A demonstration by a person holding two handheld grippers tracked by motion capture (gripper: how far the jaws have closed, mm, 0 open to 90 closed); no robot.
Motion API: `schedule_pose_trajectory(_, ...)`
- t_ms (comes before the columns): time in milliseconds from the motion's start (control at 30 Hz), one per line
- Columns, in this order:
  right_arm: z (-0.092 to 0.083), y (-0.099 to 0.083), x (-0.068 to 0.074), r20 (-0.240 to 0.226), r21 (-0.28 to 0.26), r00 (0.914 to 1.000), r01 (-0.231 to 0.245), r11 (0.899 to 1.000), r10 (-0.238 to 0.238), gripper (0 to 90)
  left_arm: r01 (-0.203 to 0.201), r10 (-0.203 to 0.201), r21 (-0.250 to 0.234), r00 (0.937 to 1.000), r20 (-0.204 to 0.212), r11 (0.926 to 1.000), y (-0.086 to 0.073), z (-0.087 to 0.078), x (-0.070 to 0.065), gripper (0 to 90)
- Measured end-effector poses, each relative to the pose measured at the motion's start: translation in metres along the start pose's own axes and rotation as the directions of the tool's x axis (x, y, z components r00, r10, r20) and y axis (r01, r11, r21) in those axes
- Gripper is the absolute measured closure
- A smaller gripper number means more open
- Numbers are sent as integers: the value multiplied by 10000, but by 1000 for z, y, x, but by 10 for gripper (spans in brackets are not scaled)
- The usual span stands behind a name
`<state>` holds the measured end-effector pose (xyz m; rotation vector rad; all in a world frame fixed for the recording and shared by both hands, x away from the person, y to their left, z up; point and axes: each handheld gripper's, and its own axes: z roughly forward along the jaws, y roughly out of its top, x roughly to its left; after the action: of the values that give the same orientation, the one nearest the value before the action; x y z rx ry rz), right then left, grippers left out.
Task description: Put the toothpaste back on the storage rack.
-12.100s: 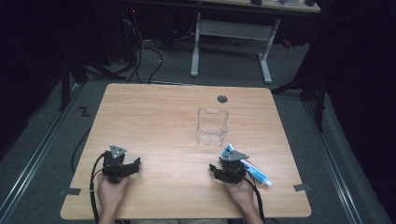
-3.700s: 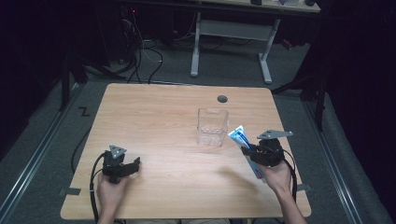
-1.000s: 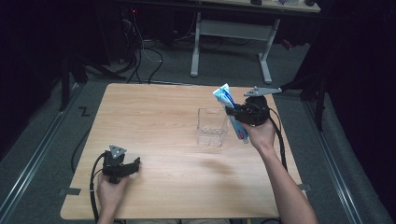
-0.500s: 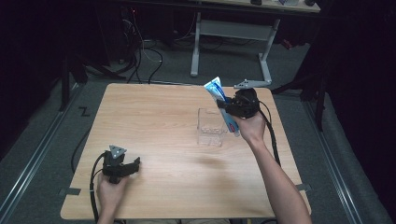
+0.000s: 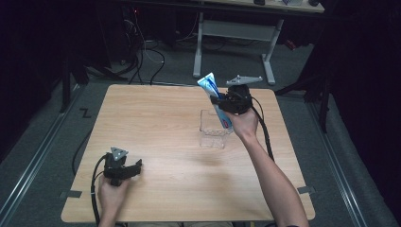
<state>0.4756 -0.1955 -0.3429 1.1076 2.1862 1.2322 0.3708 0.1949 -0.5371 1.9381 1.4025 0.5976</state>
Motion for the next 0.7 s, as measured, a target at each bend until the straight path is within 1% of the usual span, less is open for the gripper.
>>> schedule_pose_trajectory(200, 13, 4, 2, -25, -46, 9999, 118, 9999, -118, 706, -2, 2, 13, 10000, -3, 10000, 0, 0, 0, 235)
schedule_pose_trajectory(300, 16, 5, 4, 46, -8, 9998, 206, 9998, -206, 706, -3, 3, 13, 10000, -3, 10000, 0, 0, 0, 236)
schedule_pose_trajectory(333, 20, 6, 4, 114, 22, 9996, 272, 9996, -272, 706, -3, 3, 11, 10000, -3, 10000, 0, 0, 0, 235)
schedule_pose_trajectory(467, 25, 5, 4, 147, 26, 9998, 163, 9999, -164, 705, 1, -1, 10, 10000, -3, 10000, 0, 0, 0, 235)
schedule_pose_trajectory(567, 27, 4, 3, 145, 53, 9997, 219, 9997, -219, 704, 1, -1, 10, 10000, -3, 10000, 0, 0, 0, 235)
schedule_pose_trajectory(700, 30, 3, 3, 132, 59, 9998, 161, 9999, -162, 704, -3, 3, 12, 10000, 1, 10000, 0, 0, 0, 235)
